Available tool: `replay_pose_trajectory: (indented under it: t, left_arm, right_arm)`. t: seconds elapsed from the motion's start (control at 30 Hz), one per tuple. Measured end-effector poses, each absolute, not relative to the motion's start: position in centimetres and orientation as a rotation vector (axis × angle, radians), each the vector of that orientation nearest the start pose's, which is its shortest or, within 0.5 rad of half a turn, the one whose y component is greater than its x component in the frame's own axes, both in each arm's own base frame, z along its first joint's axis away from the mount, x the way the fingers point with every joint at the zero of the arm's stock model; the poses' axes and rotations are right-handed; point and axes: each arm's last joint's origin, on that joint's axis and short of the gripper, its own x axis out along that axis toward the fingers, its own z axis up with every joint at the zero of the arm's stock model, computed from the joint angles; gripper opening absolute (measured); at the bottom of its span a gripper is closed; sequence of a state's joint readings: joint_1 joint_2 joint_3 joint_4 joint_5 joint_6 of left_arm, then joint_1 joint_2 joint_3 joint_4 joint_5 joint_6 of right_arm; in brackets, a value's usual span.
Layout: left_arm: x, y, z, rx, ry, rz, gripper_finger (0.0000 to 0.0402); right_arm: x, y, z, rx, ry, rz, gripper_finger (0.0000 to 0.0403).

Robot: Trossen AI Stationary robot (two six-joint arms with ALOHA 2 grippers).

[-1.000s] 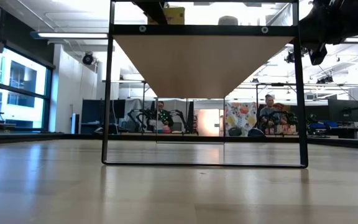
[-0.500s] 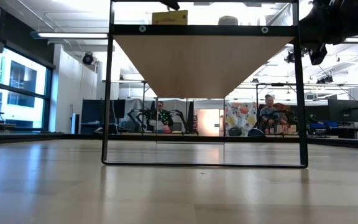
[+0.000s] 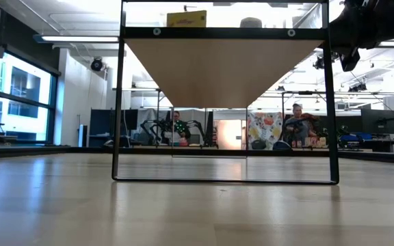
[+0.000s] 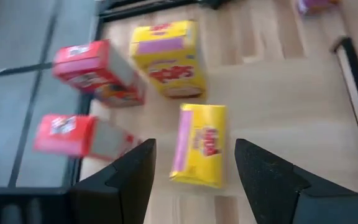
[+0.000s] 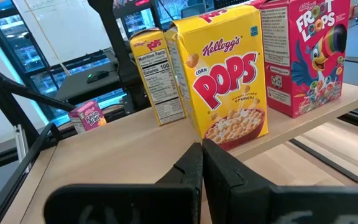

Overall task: Stack cereal on shelf
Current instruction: Put the yellow cereal box on the shelf aligned with the other yellow cereal box

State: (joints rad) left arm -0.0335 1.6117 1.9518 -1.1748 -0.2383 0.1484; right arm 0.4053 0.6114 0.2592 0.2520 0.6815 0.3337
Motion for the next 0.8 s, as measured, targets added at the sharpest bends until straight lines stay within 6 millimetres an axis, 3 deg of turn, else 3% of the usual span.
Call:
replay_pose_trajectory:
  t: [0.17,0.37,0.5,0.67,0.8]
  left_arm:
    - [29.0,-0.8,44.1,0.204,0.8,0.269,0.0181]
    - [27.0,-3.1,42.4,0.206,0.756,0.293,0.0076]
    - [26.2,-5.0,39.1,0.224,0.731,0.282,0.0009]
    - [27.2,-6.5,33.9,0.194,0.629,0.245,0.0009]
    - [28.6,-6.7,30.7,0.171,0.549,0.336,0.0003]
  right_arm:
    - [14.0,4.0,21.7,0.283,0.042,-0.287,0.0]
    - [14.0,4.0,21.7,0.276,0.043,-0.293,0.0]
    - [14.0,4.0,21.7,0.276,0.041,-0.302,0.0]
    - [14.0,4.0,21.8,0.286,0.032,-0.304,0.0]
    - [14.0,3.9,21.8,0.287,0.024,-0.329,0.0]
